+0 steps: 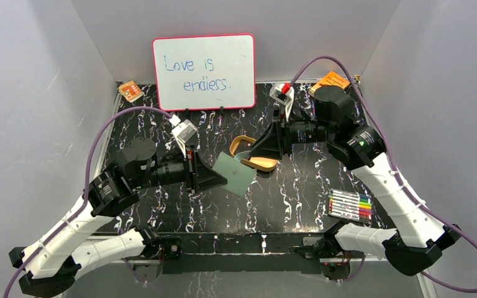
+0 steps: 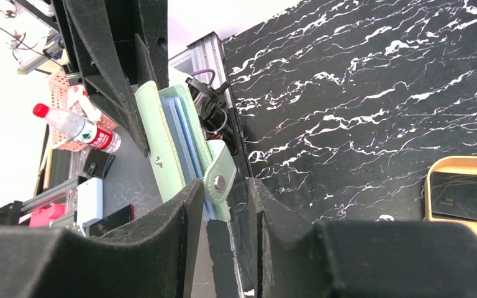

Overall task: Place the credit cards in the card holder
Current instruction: Close the card holder.

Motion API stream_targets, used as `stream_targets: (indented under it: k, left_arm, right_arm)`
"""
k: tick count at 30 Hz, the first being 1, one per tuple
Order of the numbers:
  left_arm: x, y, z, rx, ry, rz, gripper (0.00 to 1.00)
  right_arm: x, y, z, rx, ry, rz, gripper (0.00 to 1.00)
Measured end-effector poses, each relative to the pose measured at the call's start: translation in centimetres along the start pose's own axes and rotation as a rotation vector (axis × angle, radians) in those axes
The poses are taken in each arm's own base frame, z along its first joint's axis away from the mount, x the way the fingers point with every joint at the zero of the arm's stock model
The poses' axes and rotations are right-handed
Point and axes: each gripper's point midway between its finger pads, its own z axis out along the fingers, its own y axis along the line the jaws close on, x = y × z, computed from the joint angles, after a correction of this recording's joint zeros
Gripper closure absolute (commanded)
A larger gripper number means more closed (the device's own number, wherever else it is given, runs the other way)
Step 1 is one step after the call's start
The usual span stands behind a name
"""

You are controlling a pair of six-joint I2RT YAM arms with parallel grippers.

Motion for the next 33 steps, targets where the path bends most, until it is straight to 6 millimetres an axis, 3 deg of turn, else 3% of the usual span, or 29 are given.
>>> stream_targets:
  k: [11,20,28,33]
  left_arm:
    - [-0.2,0.3,0.0,-0.017,-0.014,0.001,1.0]
    - [-0.3,1.0,-0.1,-0.055,-0.024,-0.005,1.0]
    - [0.0,4.0,1.5,-0.197,-0.014,-0.083,1.0]
    - [-0.1,4.9,2.6,-0.241,0.005,-0.12,1.0]
  right_arm:
    - [0.4,-0.2,0.3,-0.008,0.017,0.015,1.0]
    - [0.6,0.0,0.4,-0.021,0.026,-0.009,1.0]
    - [2.3,0.0,1.2,0.045,0.106,-0.117,1.0]
    - [3.4,-0.9,2.2,0.074,0.158,-0.146,1.0]
